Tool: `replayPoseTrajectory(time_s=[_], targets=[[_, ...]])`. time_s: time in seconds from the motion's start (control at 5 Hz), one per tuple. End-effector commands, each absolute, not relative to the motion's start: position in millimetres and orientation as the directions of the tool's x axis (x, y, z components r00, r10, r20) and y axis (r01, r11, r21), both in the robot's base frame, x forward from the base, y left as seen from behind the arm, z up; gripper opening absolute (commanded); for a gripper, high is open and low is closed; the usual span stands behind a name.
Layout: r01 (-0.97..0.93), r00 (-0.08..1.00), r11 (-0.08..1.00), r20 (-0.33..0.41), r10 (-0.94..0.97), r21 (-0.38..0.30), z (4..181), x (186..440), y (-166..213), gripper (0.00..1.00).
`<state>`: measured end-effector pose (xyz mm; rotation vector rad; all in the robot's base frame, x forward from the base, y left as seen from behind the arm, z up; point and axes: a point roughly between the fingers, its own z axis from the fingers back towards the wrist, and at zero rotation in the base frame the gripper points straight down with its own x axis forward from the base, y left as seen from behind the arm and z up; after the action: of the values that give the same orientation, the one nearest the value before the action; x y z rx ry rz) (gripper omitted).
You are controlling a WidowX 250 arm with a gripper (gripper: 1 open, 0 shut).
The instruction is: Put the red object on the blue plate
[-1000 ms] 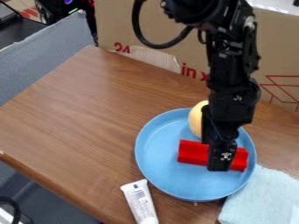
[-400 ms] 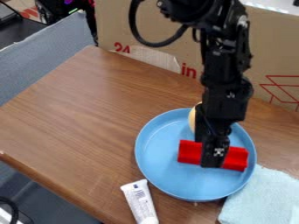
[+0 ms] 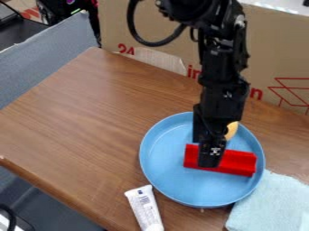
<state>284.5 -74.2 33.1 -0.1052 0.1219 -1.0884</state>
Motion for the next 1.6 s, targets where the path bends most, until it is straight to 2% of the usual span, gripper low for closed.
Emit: replayPoseTrajectory(time_s=[0.0,0.2,0.4,0.6,0.8,1.0,1.2,1.4], targets=[[0.883,0.460,0.458,-0.007,-0.888,-0.099,43.3,293,-71,1.00],[0.882,0.461,0.461,-0.022,-0.887,-0.099,39.9,308,-65,1.00],[0.883,0.459,0.460,-0.035,-0.888,-0.093,36.4,304,-60,0.00],[0.889,0.447,0.449,-0.037,-0.894,-0.090,28.8,306,-61,0.00],[0.897,0.429,0.430,-0.030,-0.903,-0.101,35.2,304,-61,0.00],[0.902,0.415,0.416,-0.037,-0.909,-0.116,40.4,294,-64,1.00],[0.909,0.398,0.400,-0.043,-0.916,-0.119,33.2,285,-69,1.00],[0.912,0.398,0.403,-0.079,-0.914,-0.074,45.3,273,-77,1.00]])
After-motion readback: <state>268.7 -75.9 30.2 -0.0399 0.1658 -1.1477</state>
